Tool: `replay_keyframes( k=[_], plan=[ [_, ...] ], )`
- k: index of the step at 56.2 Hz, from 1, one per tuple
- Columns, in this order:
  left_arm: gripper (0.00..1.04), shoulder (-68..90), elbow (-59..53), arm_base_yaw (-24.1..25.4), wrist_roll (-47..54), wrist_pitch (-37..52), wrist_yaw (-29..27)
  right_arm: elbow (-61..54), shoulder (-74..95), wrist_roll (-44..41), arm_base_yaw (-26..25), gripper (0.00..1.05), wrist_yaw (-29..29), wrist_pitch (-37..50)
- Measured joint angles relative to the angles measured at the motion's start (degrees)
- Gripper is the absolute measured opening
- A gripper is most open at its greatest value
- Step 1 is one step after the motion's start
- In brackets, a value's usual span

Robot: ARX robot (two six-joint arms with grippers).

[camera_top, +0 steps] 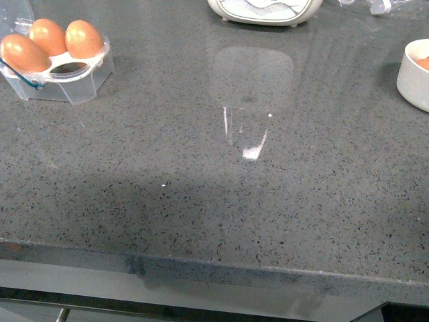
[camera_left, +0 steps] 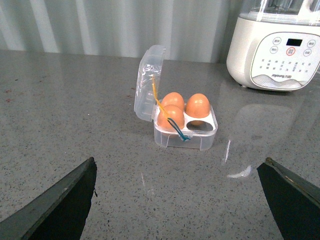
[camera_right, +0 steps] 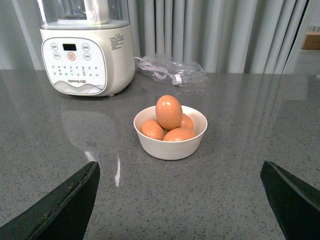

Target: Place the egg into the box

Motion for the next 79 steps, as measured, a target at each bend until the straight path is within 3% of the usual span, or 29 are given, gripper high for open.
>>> replay_keyframes(
  k=[79],
  plan=[
    [0.98,0.0,0.0,0.0,0.0,0.0,0.0,0.0,0.0,0.0,0.0,0.97,0.0,0.0]
  ],
)
